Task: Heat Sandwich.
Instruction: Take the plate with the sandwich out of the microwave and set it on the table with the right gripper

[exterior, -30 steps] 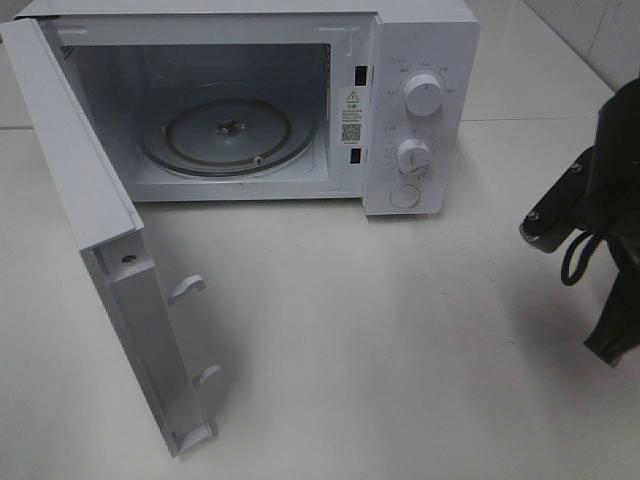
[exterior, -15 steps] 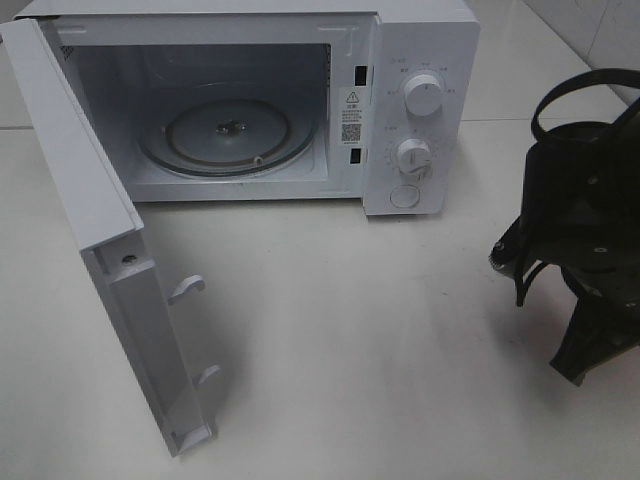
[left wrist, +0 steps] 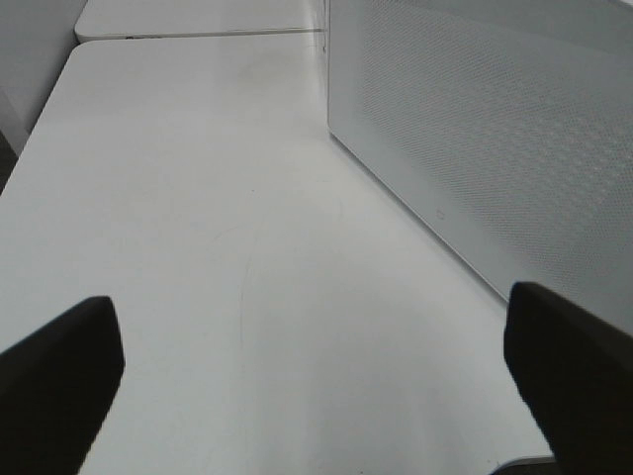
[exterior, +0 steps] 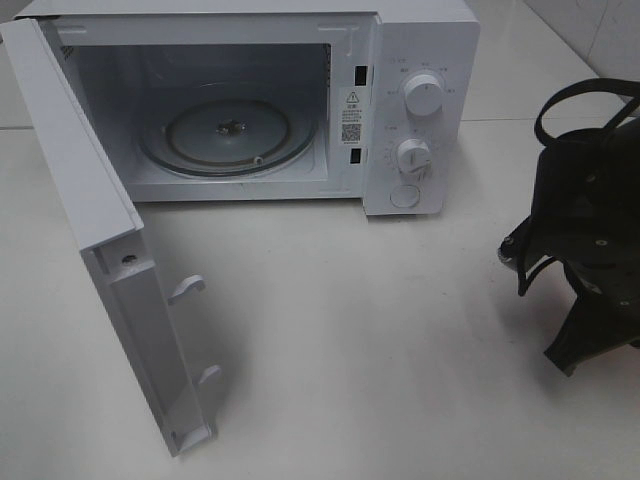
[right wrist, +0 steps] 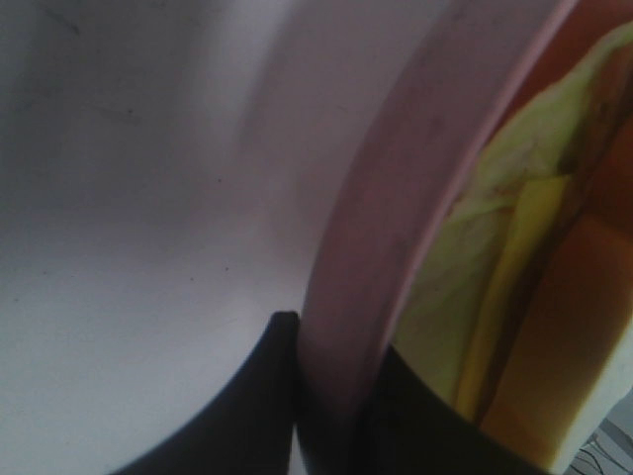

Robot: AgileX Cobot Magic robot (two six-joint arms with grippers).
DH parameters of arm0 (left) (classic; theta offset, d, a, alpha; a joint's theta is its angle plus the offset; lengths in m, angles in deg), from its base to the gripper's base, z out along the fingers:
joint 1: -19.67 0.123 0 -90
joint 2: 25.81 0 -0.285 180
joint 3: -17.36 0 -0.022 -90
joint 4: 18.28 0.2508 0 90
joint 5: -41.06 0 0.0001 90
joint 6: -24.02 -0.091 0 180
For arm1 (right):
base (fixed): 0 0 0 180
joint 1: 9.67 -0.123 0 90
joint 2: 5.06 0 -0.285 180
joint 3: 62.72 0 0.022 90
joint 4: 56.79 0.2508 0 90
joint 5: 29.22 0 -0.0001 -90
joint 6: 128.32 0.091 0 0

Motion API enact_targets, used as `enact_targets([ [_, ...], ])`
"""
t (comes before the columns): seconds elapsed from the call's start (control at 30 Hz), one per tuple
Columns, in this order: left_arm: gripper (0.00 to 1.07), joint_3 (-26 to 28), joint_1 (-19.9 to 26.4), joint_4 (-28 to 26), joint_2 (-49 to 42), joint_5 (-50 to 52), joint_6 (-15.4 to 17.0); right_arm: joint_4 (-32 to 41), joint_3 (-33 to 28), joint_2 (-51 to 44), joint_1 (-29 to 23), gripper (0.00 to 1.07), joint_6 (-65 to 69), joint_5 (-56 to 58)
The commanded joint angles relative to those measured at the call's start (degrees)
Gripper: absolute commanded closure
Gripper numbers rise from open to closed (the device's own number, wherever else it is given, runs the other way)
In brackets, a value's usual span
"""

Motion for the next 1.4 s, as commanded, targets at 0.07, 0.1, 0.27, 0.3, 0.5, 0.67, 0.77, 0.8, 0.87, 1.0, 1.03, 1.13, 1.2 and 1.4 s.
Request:
enact_targets([
  [0.07,0.06,-0.1,-0.3,-0.1,-1.2,0.5,0.2,-2.7,0.2,0.2,2.0,1.0,2.2,0.6],
  [0.1,0.06,-0.1,-0.3,-0.1,-1.2,0.5,0.2,-2.7,0.2,0.2,2.0,1.0,2.2,0.6],
  [0.27,0.06,-0.1,-0.3,-0.1,-1.2,0.5,0.2,-2.7,0.2,0.2,3.4,1.0,2.3,-0.8],
  [0.3,0.06,-0.1,-0.3,-0.1,-1.2,0.5,0.2,-2.7,0.2,0.4,3.5,1.0,2.3,-1.6],
  [0.5,0.06,-0.1,-0.3,-0.1,-1.2,0.5,0.2,-2.7,0.2,4.7,3.5,1.0,2.3,-1.8],
  [0.67,0.06,-0.1,-0.3,-0.1,-1.2,0.5,0.2,-3.0,0.2,6.9,3.5,1.0,4.0,-3.3],
  [0.77,0.06,-0.1,-0.3,-0.1,-1.2,0.5,0.2,-3.4,0.2,8.1,3.5,1.0,4.1,-3.3],
  [0.8,0.06,-0.1,-0.3,-0.1,-1.2,0.5,0.2,-3.5,0.2,8.7,3.5,1.0,4.2,-3.4],
  [0.87,0.06,-0.1,-0.3,-0.1,-1.2,0.5,0.2,-4.1,0.2,10.1,3.5,0.99,5.1,-3.6],
  [1.0,0.06,-0.1,-0.3,-0.1,-1.2,0.5,0.2,-4.6,0.2,10.5,3.5,0.98,6.6,-4.9],
  [1.03,0.06,-0.1,-0.3,-0.1,-1.2,0.5,0.2,-4.7,0.2,10.5,3.5,0.98,6.6,-5.0],
  [1.13,0.06,-0.1,-0.3,-0.1,-1.2,0.5,0.2,-4.9,0.2,10.7,3.5,0.98,6.6,-5.2],
  [1.2,0.06,-0.1,-0.3,-0.1,-1.2,0.5,0.2,-5.0,0.2,11.5,3.5,0.97,6.6,-5.3],
  [1.4,0.06,-0.1,-0.3,-0.1,-1.2,0.5,0.2,-4.8,0.2,11.3,3.4,0.92,6.5,-5.2],
])
